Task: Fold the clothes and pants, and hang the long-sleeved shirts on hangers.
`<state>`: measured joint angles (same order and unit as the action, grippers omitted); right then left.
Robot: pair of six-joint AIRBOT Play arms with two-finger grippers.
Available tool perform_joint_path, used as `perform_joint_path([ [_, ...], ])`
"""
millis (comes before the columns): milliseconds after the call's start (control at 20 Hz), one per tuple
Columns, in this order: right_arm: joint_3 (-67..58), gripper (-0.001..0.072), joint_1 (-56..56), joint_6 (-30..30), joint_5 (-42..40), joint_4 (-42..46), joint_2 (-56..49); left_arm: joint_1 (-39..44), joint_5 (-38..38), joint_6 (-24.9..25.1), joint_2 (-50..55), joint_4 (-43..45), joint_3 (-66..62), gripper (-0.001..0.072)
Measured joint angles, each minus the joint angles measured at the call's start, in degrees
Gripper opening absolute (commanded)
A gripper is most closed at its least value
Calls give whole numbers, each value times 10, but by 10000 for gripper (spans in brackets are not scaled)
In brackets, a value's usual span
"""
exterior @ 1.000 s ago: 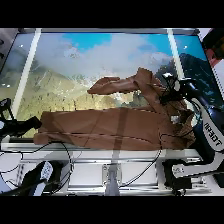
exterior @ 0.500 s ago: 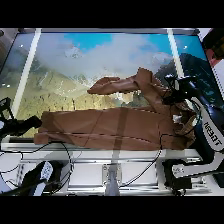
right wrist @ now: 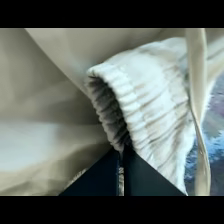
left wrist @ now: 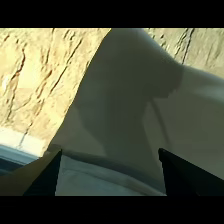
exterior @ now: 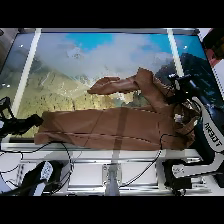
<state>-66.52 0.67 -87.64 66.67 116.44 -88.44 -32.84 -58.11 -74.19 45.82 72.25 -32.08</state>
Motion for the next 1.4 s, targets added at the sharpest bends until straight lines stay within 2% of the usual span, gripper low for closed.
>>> perform_joint_path([
  [150, 0, 41, 1, -1, -3, 15, 28, 0, 24, 1, 0, -52, 0, 698],
  [200, 0, 67, 3, -2, -10, 21, 37, 0, 35, 7, 0, -76, 0, 697],
  [300, 0, 532, 13, -3, -28, 26, 51, 0, 48, 26, 0, -127, 0, 697],
  [500, 0, 529, 47, -16, -46, 19, 44, 0, 60, 50, 0, -191, 0, 698],
  [650, 0, 505, 66, -26, -40, -7, 20, 0, 63, 55, 0, -210, 0, 697],
  [800, 0, 516, 71, -31, -50, -36, 7, 0, 64, 58, 0, -222, 0, 698],
  [900, 0, 698, 68, -31, -61, -50, 3, 0, 64, 59, 0, -228, 0, 698],
  [1400, 0, 684, 37, -30, -119, -96, -5, 0, 65, 61, 0, -235, 0, 698],
])
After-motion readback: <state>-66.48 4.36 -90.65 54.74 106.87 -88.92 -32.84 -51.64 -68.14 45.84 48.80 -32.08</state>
